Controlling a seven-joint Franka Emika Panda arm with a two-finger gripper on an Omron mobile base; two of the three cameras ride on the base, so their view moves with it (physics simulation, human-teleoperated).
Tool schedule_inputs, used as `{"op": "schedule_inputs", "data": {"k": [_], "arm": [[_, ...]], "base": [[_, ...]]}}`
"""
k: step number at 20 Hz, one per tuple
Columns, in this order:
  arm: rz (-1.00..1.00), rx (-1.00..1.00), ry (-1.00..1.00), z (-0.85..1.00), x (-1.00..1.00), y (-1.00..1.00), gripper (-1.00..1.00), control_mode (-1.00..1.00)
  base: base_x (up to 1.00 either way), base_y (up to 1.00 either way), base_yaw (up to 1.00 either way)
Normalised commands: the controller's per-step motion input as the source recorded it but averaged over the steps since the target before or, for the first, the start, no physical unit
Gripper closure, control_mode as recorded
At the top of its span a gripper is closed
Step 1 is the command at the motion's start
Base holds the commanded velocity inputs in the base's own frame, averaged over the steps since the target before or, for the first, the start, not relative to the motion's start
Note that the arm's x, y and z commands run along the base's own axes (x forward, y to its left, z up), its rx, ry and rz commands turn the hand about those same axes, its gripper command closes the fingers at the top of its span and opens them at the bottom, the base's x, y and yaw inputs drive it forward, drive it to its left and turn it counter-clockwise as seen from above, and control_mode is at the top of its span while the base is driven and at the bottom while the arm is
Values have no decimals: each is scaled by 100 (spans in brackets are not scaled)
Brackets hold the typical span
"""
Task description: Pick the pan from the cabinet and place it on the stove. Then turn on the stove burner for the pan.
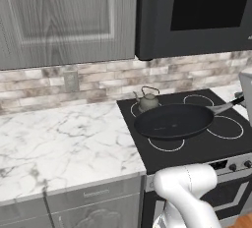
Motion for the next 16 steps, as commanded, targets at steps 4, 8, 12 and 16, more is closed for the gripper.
{"op": "schedule_inputs", "data": {"k": [4, 8, 12, 16], "arm": [[0, 0, 0, 0, 0, 0, 100, 100], [0, 0, 0, 0, 0, 0, 100, 100], [0, 0, 0, 0, 0, 0, 100, 100], [0, 0, -1, 0, 0, 0, 100, -100]], "base": [[19, -2, 0], [8, 0, 0], [0, 0, 0], [0, 0, 0]]}}
